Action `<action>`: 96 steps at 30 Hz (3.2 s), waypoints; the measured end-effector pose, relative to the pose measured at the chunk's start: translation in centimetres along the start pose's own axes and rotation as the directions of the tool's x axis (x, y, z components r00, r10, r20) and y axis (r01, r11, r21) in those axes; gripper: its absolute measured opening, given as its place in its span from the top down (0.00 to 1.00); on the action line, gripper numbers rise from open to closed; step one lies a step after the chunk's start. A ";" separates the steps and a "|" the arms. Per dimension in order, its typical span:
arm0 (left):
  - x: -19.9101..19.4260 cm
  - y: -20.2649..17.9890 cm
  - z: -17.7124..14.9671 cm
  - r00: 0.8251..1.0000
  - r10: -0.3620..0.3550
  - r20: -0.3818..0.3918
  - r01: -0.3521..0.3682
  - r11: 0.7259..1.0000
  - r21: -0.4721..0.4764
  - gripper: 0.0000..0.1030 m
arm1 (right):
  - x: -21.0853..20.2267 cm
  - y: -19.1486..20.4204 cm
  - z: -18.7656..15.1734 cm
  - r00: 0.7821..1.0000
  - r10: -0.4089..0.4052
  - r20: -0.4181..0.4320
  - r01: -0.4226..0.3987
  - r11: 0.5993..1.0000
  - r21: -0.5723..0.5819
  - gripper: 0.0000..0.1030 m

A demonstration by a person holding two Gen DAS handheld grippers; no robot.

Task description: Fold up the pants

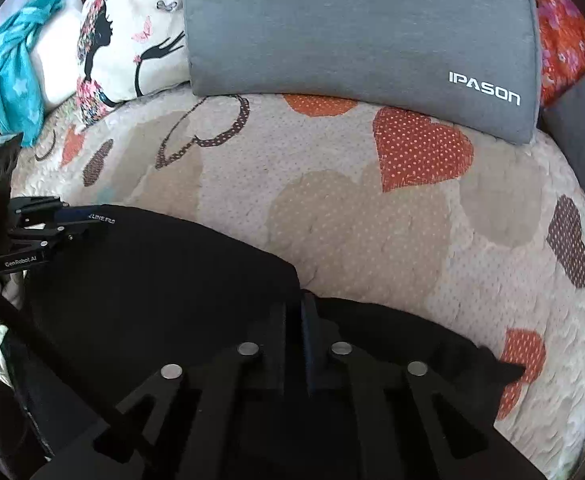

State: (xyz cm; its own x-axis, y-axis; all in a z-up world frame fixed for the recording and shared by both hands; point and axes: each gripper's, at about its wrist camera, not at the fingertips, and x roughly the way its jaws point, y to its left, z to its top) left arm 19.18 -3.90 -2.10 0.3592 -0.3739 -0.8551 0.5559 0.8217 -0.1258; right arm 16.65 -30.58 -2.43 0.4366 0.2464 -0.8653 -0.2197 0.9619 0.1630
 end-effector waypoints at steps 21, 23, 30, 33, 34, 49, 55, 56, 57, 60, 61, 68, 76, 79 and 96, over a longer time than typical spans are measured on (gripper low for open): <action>-15.1 -9.3 -18.0 0.991 0.071 0.116 -0.058 0.992 -0.114 0.85 | -9.1 8.4 -19.1 0.997 0.080 -0.013 -0.079 0.993 0.092 0.94; -15.2 -9.7 -19.9 0.995 0.059 0.081 -0.047 0.990 -0.135 0.83 | -8.8 8.9 -20.9 0.997 0.064 -0.041 -0.060 0.994 0.090 0.94; -19.1 -7.6 -24.5 0.996 -0.024 0.089 0.048 0.958 -0.283 0.75 | -11.0 7.1 -25.0 0.995 0.078 -0.058 -0.063 0.973 0.224 0.80; -21.8 -6.0 -24.7 0.986 -0.042 0.159 0.097 0.932 -0.350 0.62 | -14.2 5.3 -25.4 0.999 0.041 0.016 -0.044 0.965 0.257 0.71; -22.3 -5.6 -24.6 0.983 -0.047 0.180 0.112 0.923 -0.369 0.60 | -15.2 4.5 -25.4 0.999 0.022 0.041 -0.032 0.961 0.274 0.71; -14.3 -5.3 -20.0 0.978 -0.027 0.207 0.110 0.910 -0.401 0.53 | -12.0 -1.5 -18.1 0.975 -0.199 0.101 0.119 0.846 0.521 0.37; -12.2 -4.6 -20.6 0.993 -0.014 0.121 0.066 0.896 -0.439 0.53 | -11.0 -2.7 -17.0 0.991 -0.112 0.070 0.064 0.872 0.486 0.85; -12.0 -4.6 -20.7 0.994 -0.014 0.110 0.061 0.895 -0.441 0.53 | -12.3 -3.0 -17.4 0.989 -0.109 0.097 0.051 0.880 0.473 0.85; -11.8 -4.5 -20.8 0.995 -0.015 0.101 0.058 0.894 -0.445 0.53 | -13.1 -3.3 -17.8 0.988 -0.111 0.104 0.049 0.879 0.473 0.85; -11.6 -4.8 -20.7 0.996 -0.023 0.091 0.061 0.893 -0.446 0.51 | -14.3 -5.9 -20.0 0.975 -0.221 0.030 0.177 0.850 0.495 0.85; -11.6 -4.9 -20.6 0.996 -0.023 0.090 0.061 0.895 -0.443 0.48 | -14.4 -6.6 -20.5 0.957 -0.290 -0.016 0.258 0.824 0.505 0.84; -11.3 -6.3 -20.0 0.996 0.008 0.087 0.027 0.916 -0.400 0.47 | -18.5 -7.0 -22.3 0.915 -0.398 0.060 0.280 0.736 0.617 0.70; -11.2 -6.8 -19.9 0.995 0.008 0.102 0.034 0.918 -0.396 0.47 | -12.5 3.3 -14.6 0.989 -0.055 0.136 0.004 0.937 0.350 0.70; -11.4 -6.9 -20.1 0.996 0.029 0.084 0.005 0.922 -0.386 0.47 | -7.9 3.9 -14.2 0.999 0.011 -0.031 0.000 0.947 0.322 0.70; -11.7 -11.1 -20.9 0.992 -0.098 0.080 0.114 0.962 -0.247 0.45 | -15.8 1.4 -20.8 0.979 -0.202 -0.026 0.201 0.938 0.283 0.59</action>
State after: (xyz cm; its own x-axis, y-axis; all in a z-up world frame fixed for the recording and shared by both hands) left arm -6.85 0.33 -1.23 0.3619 -0.4853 -0.7959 0.3912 0.8540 -0.3429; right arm -8.70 -35.61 1.65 0.4487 0.0436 -0.8926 0.1285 0.9853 0.1127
